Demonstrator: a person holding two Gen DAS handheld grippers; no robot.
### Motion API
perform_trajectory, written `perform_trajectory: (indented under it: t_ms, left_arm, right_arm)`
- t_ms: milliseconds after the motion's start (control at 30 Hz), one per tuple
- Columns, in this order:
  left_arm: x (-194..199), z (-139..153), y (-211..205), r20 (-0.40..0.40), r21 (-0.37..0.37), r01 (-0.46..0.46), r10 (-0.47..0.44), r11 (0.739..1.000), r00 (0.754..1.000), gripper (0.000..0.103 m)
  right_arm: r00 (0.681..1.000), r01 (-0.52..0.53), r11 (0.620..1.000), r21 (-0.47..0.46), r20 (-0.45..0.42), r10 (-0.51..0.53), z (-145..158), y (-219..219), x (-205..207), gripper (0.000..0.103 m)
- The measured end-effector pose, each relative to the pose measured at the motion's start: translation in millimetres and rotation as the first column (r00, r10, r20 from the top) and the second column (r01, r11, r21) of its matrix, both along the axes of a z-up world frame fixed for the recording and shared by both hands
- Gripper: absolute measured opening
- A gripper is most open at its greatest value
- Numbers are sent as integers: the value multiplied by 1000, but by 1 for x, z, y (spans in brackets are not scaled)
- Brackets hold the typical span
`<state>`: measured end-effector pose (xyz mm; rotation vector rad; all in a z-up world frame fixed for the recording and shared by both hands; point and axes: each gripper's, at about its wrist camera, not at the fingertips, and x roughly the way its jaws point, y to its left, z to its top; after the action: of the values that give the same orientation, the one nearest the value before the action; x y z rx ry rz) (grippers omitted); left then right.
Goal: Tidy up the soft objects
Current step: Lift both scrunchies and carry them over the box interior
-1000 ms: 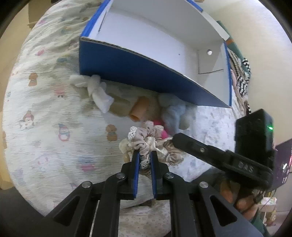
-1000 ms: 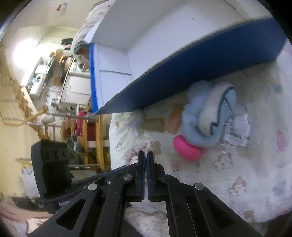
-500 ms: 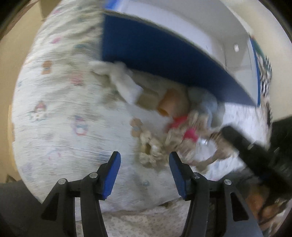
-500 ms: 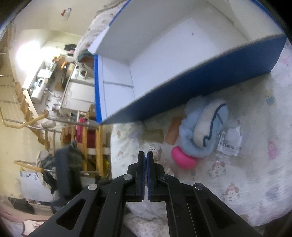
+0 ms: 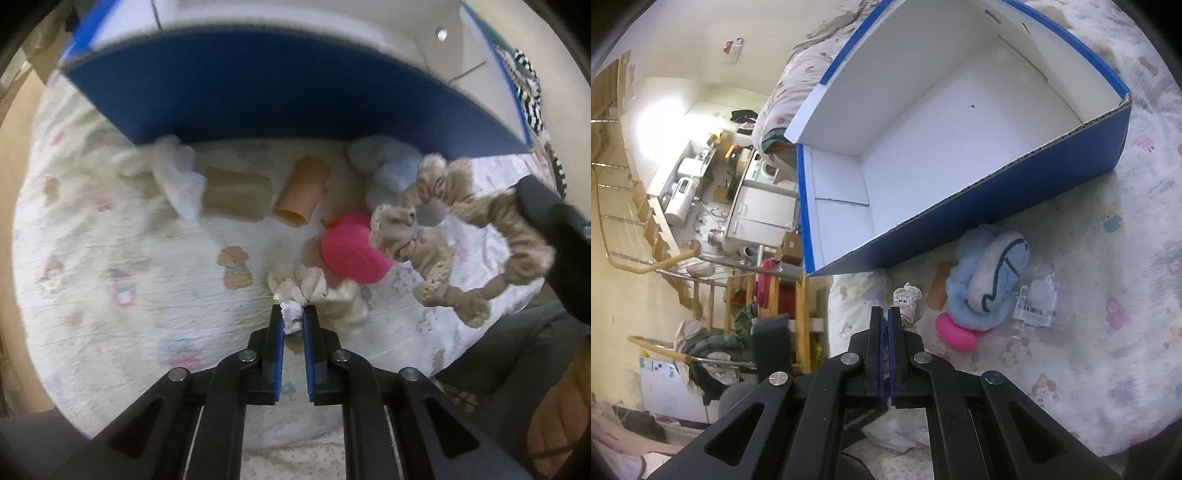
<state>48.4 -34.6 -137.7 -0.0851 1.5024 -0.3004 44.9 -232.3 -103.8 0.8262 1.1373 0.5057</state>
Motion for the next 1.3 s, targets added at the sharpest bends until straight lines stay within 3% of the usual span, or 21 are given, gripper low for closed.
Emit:
perform_trajectory:
  t_ms: [133, 367, 700, 1000, 1200, 1300]
  left_arm:
    - [-9, 27, 9, 83, 17, -22, 20, 1000, 996, 9]
    - [-27, 92, 31, 316, 131, -92, 47, 987, 948, 9]
    - [22, 156, 36, 471, 157, -130, 41, 979, 881, 9]
    - [93, 166, 24, 506, 147, -148, 54, 978, 861, 9]
    - [129, 142, 2, 504, 180, -134, 26, 974, 864, 9]
    - [136, 122, -5, 499, 155, -117, 24, 981, 866, 9]
  right_arm:
    - [1000, -6, 1000, 7, 29, 5, 12, 2, -1, 4]
    - [993, -14, 999, -29, 121, 17, 51, -2, 1, 4]
    - [967, 15, 991, -130, 255, 18, 102, -19, 36, 4]
    - [959, 60, 983, -175, 283, -8, 110, -30, 92, 4]
    - [966, 62, 974, -218, 258, -4, 84, -26, 119, 4]
    - [977, 54, 969, -241, 212, -1, 63, -23, 122, 4]
